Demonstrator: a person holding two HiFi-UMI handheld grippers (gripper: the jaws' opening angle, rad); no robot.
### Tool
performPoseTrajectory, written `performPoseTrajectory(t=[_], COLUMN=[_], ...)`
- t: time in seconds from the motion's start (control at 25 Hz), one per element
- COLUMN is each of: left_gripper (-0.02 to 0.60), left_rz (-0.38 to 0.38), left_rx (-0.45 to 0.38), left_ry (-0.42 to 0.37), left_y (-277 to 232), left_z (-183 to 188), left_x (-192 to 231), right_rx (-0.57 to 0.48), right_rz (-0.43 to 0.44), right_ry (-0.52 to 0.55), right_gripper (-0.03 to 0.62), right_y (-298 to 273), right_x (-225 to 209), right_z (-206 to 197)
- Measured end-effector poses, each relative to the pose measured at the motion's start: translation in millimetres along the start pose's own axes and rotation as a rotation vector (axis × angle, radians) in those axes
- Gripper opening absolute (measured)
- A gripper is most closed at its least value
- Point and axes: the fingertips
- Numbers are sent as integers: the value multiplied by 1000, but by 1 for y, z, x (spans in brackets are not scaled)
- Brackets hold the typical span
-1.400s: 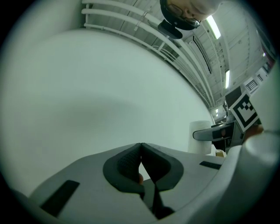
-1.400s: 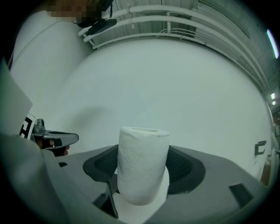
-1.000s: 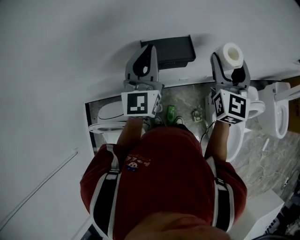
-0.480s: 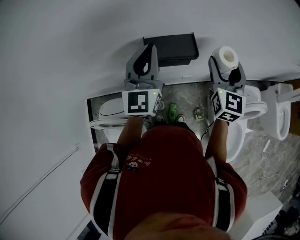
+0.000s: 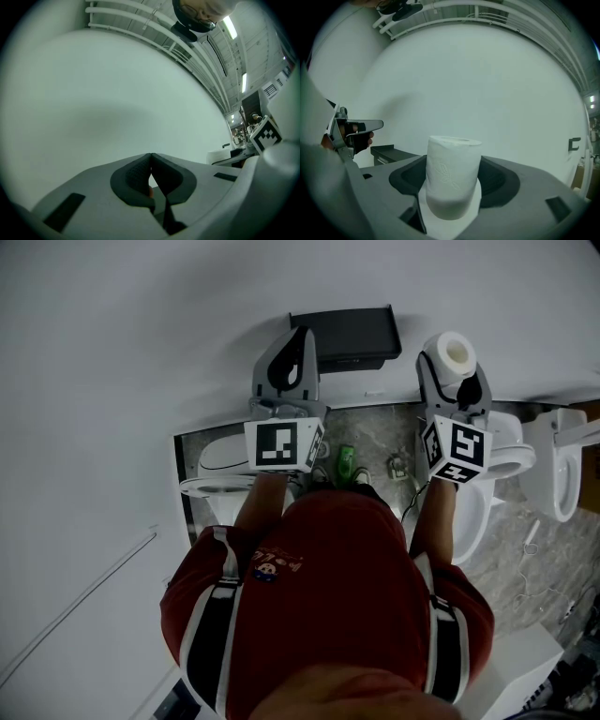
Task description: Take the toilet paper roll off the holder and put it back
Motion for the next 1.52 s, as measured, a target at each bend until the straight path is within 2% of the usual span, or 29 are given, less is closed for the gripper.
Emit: performPoseTrajectory(t=[0.32, 0.8, 1.04, 1.52], left_gripper=[18, 18, 18, 18], left_rz=[9, 46, 90, 176], left_rx=[0, -20, -25, 2], left_ry=[3, 0, -3, -7], left_y=[2, 4, 10, 28], left_z=[-3, 4, 4, -4], left_x=[6, 24, 42, 78], right_rx=[-3, -129, -151, -126], right_rz=[-1, 38, 94, 244], right_ry=[7, 33, 35, 38], right_gripper=[334, 334, 334, 334], right_y=[-5, -18, -30, -57], right_x=[2, 22, 43, 105], right_z=[2, 59, 69, 65])
Point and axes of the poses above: the fingertips, and each gripper's own axes: y backward along the fingers, x to its left, z out of its top, and after that the axes turned 7 degrees about -y, right-handed
